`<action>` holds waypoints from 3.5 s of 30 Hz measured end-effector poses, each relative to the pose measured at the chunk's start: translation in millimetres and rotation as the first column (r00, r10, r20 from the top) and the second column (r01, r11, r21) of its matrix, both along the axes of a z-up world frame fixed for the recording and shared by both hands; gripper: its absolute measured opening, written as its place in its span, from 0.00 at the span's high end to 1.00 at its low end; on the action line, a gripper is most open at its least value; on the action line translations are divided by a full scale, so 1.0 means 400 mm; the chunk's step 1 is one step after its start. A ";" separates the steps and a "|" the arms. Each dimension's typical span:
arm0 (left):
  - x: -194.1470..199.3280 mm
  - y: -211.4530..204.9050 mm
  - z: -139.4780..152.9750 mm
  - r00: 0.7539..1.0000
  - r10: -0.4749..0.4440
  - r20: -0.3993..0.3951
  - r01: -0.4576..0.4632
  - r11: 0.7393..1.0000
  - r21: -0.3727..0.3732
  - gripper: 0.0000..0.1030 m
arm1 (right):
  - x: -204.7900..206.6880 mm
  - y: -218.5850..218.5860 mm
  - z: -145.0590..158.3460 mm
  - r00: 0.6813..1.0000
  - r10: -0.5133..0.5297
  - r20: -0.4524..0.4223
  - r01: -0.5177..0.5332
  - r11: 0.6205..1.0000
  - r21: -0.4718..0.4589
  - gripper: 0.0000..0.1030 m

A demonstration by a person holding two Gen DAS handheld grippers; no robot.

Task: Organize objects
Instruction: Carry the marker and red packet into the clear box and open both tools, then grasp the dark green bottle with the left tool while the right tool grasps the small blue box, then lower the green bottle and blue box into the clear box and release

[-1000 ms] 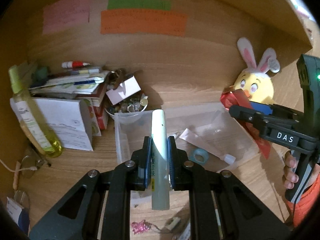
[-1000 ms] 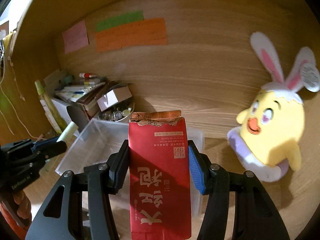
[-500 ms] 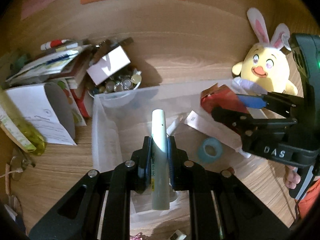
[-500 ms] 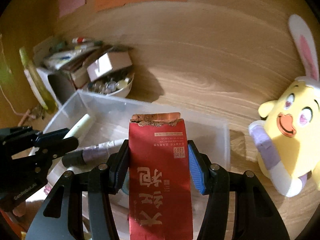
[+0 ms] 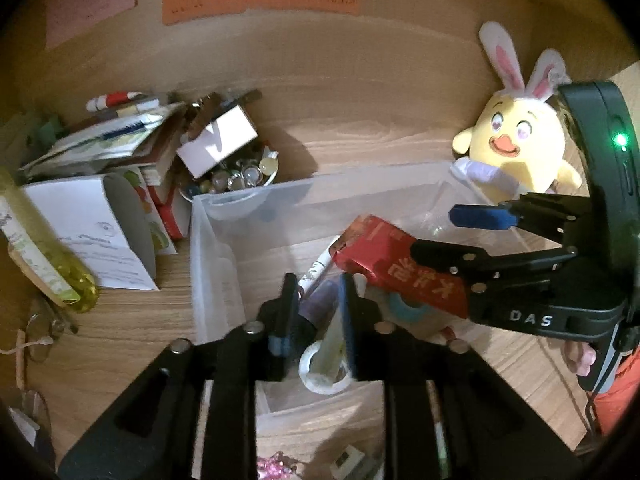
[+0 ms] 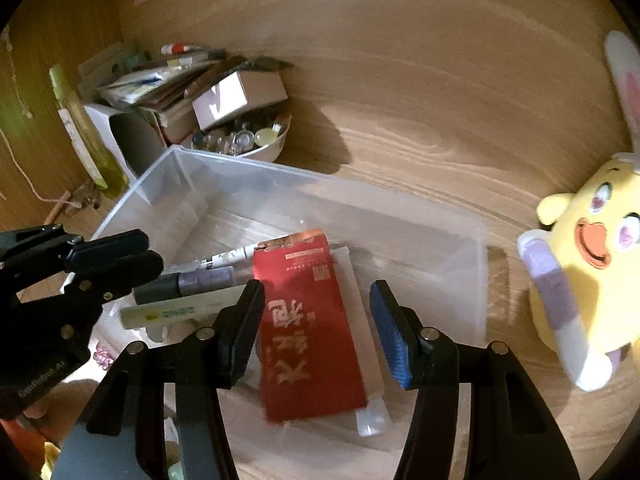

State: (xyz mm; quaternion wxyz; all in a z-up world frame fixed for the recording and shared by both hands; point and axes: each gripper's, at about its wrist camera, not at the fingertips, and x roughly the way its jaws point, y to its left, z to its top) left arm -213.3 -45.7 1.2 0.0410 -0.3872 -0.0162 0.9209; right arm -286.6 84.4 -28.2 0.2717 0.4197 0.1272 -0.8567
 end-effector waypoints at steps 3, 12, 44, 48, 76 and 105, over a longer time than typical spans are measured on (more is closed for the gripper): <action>0.031 -0.006 0.028 0.999 0.009 -0.036 -0.009 1.000 0.013 0.55 | 0.030 0.027 0.032 0.999 -0.017 -0.032 0.016 1.000 -0.026 0.43; 0.163 -0.008 0.097 0.990 0.024 -0.139 -0.021 1.000 0.023 0.23 | 0.182 0.120 0.121 0.988 -0.034 -0.152 0.017 0.994 -0.112 0.20; 0.387 0.071 -0.110 0.994 -0.095 0.046 0.091 0.993 0.074 0.40 | 0.419 0.139 -0.145 0.989 0.136 0.056 -0.135 0.991 -0.007 0.46; 0.383 0.093 -0.109 0.991 -0.127 0.040 0.124 0.989 0.082 0.43 | 0.418 0.124 -0.144 0.984 0.170 0.058 -0.170 0.985 0.004 0.58; 0.346 0.138 -0.061 0.988 -0.151 -0.036 0.154 0.986 0.069 0.60 | 0.408 0.222 -0.075 0.998 -0.032 -0.051 0.027 0.995 -0.099 0.76; 0.184 0.037 0.167 0.969 0.014 -0.245 0.000 0.998 0.057 0.60 | 0.252 0.174 0.176 0.970 -0.128 -0.208 0.066 0.958 -0.280 0.76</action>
